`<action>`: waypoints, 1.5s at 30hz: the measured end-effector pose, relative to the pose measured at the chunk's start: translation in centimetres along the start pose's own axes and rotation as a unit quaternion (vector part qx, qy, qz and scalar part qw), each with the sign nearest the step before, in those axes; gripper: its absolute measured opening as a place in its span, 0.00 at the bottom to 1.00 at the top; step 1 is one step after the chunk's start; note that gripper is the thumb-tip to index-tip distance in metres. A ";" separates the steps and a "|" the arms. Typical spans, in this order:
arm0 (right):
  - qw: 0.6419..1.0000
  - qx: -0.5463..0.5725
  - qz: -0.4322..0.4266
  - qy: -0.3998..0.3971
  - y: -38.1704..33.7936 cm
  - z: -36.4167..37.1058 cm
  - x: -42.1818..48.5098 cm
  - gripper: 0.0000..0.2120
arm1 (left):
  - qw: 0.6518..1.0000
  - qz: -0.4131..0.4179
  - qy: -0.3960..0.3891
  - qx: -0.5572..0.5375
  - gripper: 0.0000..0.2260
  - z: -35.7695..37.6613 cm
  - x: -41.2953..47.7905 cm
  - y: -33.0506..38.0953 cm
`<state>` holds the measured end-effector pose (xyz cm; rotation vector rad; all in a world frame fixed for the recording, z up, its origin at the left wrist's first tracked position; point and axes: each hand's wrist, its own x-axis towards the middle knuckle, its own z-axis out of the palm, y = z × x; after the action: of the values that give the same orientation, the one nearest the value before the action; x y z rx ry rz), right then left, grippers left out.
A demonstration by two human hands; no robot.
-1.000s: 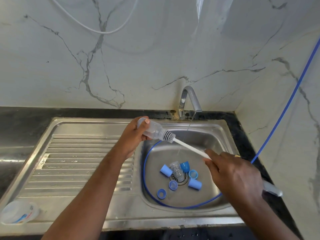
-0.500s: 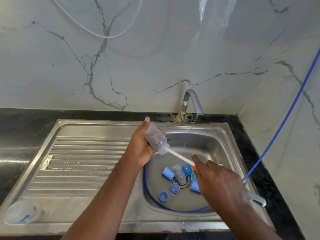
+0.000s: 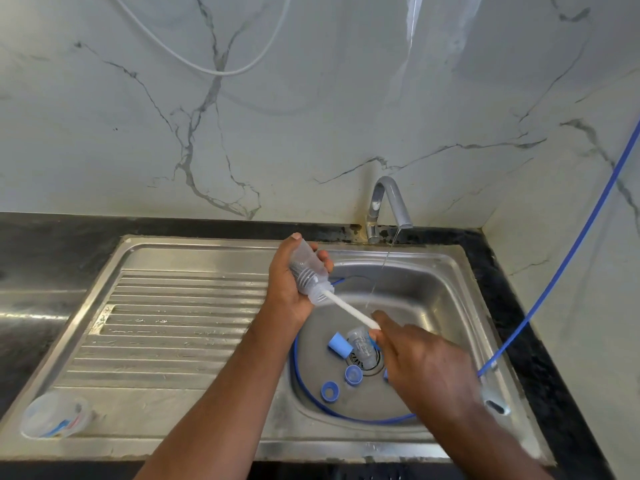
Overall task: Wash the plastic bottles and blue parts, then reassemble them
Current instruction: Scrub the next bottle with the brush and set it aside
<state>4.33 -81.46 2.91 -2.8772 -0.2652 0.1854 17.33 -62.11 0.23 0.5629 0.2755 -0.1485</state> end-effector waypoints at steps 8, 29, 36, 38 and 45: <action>0.790 0.570 0.162 -0.157 0.0 0.5 0.3 0.19 | 0.993 0.001 -0.116 0.009 0.25 0.6 0.0 -0.2; 0.981 0.182 0.052 -0.042 0.5 -0.9 0.7 0.14 | 0.999 -0.020 -0.033 0.021 0.12 2.1 0.5 -0.8; 0.705 0.642 0.139 -0.267 1.7 -2.6 1.3 0.21 | 0.984 -0.004 -0.179 0.025 0.22 2.8 0.5 -0.4; 0.749 0.609 0.147 -0.218 1.2 -2.4 1.4 0.19 | 0.985 -0.021 -0.170 0.030 0.23 2.7 0.5 -1.0; 0.977 0.203 0.055 0.028 2.0 -0.9 1.5 0.08 | 0.974 -0.126 -0.028 0.185 0.33 0.3 1.8 -0.7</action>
<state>6.20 -83.26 3.13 -2.4872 -0.0469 0.1564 18.97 -62.94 -0.41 0.8906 0.2660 -0.4683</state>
